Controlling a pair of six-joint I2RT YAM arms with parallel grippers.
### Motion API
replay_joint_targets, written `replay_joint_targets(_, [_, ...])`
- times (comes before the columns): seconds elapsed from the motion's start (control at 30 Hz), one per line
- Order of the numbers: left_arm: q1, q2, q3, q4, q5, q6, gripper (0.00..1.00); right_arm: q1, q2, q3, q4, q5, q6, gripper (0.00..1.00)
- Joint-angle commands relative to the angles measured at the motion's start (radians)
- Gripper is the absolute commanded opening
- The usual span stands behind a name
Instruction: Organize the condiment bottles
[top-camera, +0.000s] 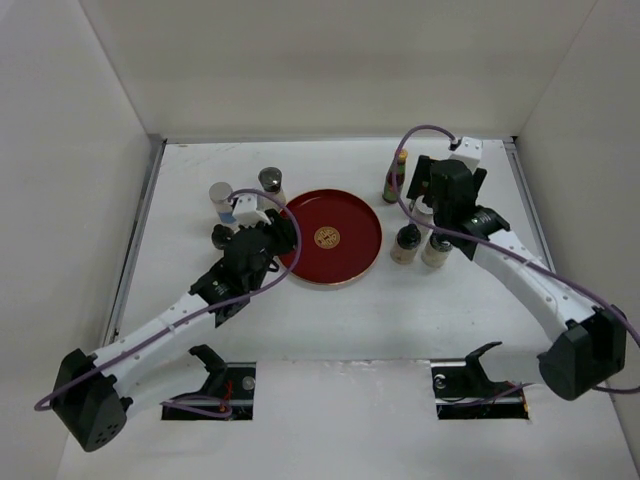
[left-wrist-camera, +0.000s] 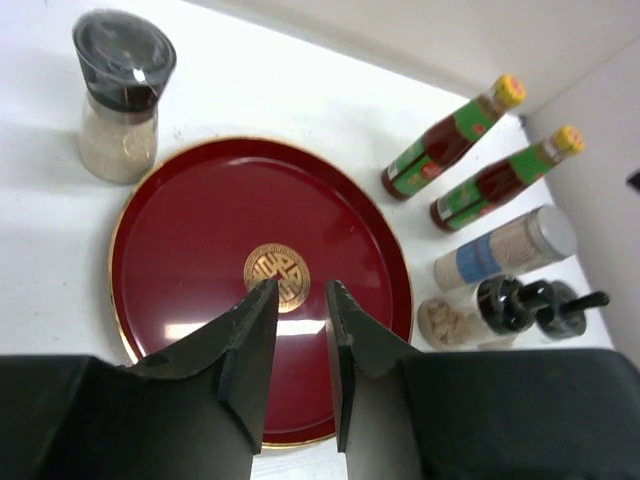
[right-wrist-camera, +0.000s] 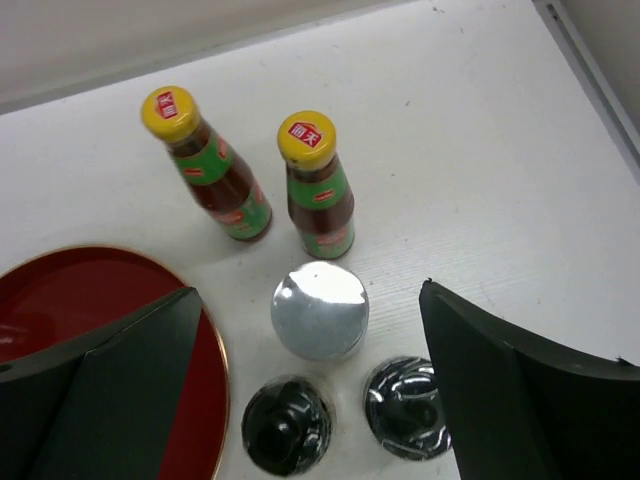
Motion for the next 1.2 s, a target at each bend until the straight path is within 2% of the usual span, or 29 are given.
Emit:
replay_joint_targets(0.0, [-0.005, 0.044, -0.013, 0.074, 0.043, 0.024, 0.29, -0.045, 0.063, 0.068, 0.001, -0.071, -0.020, 1.00])
replay_joint_targets(0.1, [-0.002, 0.070, -0.025, 0.127, 0.043, 0.030, 0.48, -0.055, 0.108, 0.062, 0.009, -0.114, -0.020, 1.00])
replay_joint_targets(0.17, [-0.005, 0.083, -0.042, 0.173, 0.043, 0.032, 0.54, -0.055, 0.132, 0.057, 0.009, -0.131, -0.026, 1.00])
replay_joint_targets(0.53, [-0.002, 0.147, -0.047, 0.229, 0.060, 0.027, 0.63, -0.067, 0.232, 0.014, 0.038, -0.154, -0.018, 1.00])
replay_joint_targets(0.8, [0.003, 0.165, -0.064, 0.259, 0.060, 0.024, 0.64, -0.068, 0.252, -0.024, 0.067, -0.122, -0.015, 1.00])
replay_joint_targets(0.87, [0.003, 0.165, -0.073, 0.270, 0.057, 0.025, 0.65, -0.068, 0.259, -0.024, 0.069, -0.123, -0.015, 0.93])
replay_joint_targets(1.03, [0.012, 0.155, -0.088, 0.281, 0.049, 0.027, 0.66, -0.064, 0.232, -0.024, 0.128, -0.108, -0.024, 0.61])
replay_joint_targets(1.17, [0.024, 0.152, -0.097, 0.295, 0.049, 0.027, 0.67, -0.027, 0.178, -0.020, 0.203, -0.061, -0.069, 0.56])
